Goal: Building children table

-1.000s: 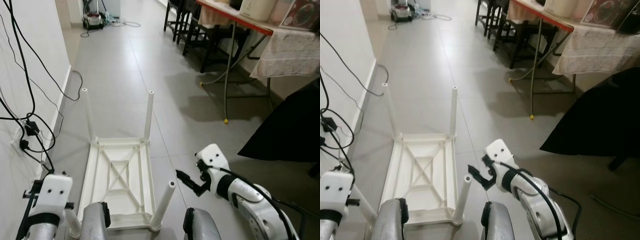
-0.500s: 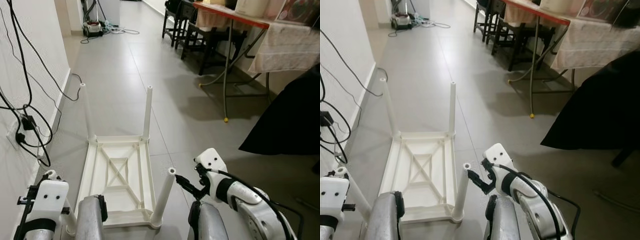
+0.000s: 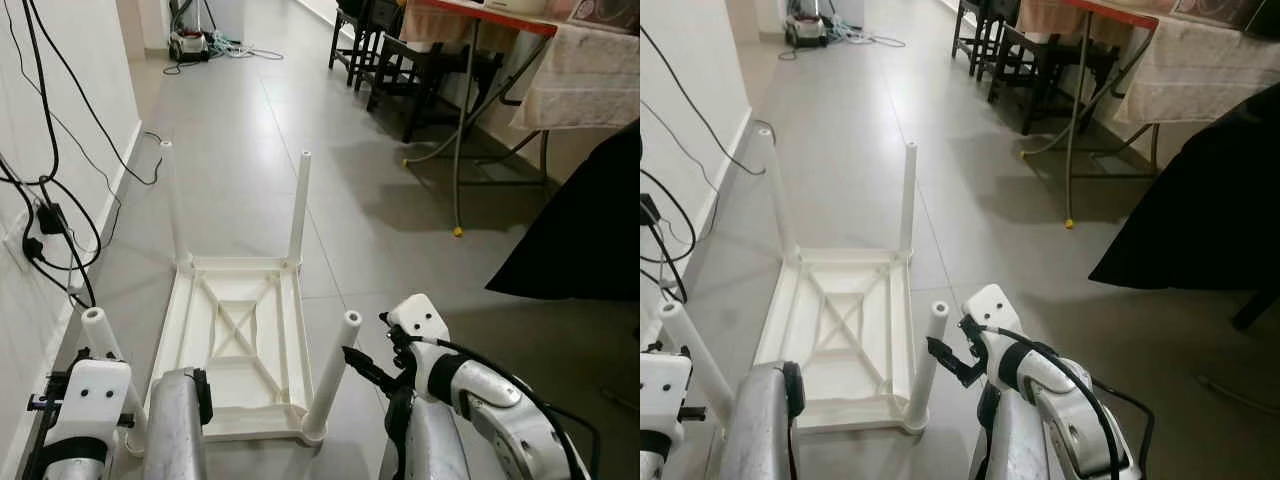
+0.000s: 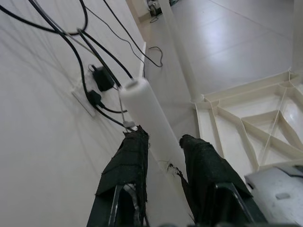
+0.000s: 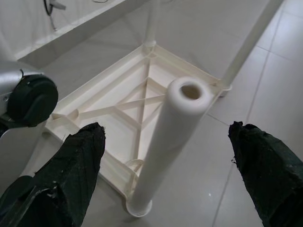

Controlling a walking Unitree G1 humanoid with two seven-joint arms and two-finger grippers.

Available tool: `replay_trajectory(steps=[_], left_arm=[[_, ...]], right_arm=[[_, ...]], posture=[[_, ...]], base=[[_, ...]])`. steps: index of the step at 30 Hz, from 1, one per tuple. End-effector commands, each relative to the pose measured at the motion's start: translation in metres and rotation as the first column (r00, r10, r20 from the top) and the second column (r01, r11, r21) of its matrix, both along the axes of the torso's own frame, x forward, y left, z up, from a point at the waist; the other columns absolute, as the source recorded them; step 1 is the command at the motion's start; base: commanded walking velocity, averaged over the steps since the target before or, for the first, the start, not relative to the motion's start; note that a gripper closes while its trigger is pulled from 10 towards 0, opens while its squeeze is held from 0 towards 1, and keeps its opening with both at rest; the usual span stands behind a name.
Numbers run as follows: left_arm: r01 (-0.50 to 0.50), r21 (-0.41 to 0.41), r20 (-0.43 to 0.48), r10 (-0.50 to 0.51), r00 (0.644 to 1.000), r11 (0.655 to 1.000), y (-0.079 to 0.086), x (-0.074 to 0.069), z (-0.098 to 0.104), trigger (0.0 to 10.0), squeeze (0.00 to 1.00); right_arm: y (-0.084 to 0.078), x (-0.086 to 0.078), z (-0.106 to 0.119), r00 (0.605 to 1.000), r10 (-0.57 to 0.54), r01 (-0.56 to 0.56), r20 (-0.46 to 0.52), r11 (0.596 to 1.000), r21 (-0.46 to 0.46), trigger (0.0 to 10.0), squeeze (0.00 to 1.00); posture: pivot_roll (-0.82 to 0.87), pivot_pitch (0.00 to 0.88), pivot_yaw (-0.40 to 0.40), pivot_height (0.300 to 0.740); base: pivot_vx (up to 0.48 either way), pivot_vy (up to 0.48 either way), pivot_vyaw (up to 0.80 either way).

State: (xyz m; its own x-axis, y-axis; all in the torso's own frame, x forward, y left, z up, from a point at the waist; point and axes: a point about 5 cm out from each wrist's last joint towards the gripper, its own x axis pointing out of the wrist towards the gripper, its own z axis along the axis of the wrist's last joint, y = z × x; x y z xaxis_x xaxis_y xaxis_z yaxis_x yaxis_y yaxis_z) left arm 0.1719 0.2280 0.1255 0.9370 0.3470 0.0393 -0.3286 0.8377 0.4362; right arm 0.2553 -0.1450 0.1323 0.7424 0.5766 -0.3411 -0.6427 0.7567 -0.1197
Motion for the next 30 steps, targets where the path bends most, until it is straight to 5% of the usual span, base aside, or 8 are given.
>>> replay_trajectory(steps=[1, 11, 30], left_arm=[[0.016, -0.011, 0.014, -0.016, 1.000, 1.000, -0.005, 0.001, 0.001, 10.0, 0.00], [0.018, -0.015, 0.024, -0.017, 1.000, 1.000, -0.007, -0.002, 0.002, 10.0, 0.00], [0.032, -0.008, 0.041, -0.032, 0.999, 0.999, -0.009, 0.004, 0.003, 10.0, 0.00]], right_arm=[[0.000, 0.001, 0.000, 1.000, 0.023, -0.023, 0.001, 1.000, 0.004, 10.0, 0.00], [-0.002, 0.009, -0.001, 0.999, 0.018, -0.018, 0.028, 1.000, 0.005, 10.0, 0.00], [0.008, 0.038, -0.010, 0.994, -0.080, 0.067, 0.073, 0.984, 0.166, 10.0, 0.00]], posture=[[0.09, 0.000, -0.118, 0.311], [0.10, 0.000, -0.124, 0.300], [0.12, 0.000, -0.122, 0.300]], base=[[0.000, 0.000, 0.00], [0.000, 0.000, 0.00], [0.000, 0.000, 0.00]])
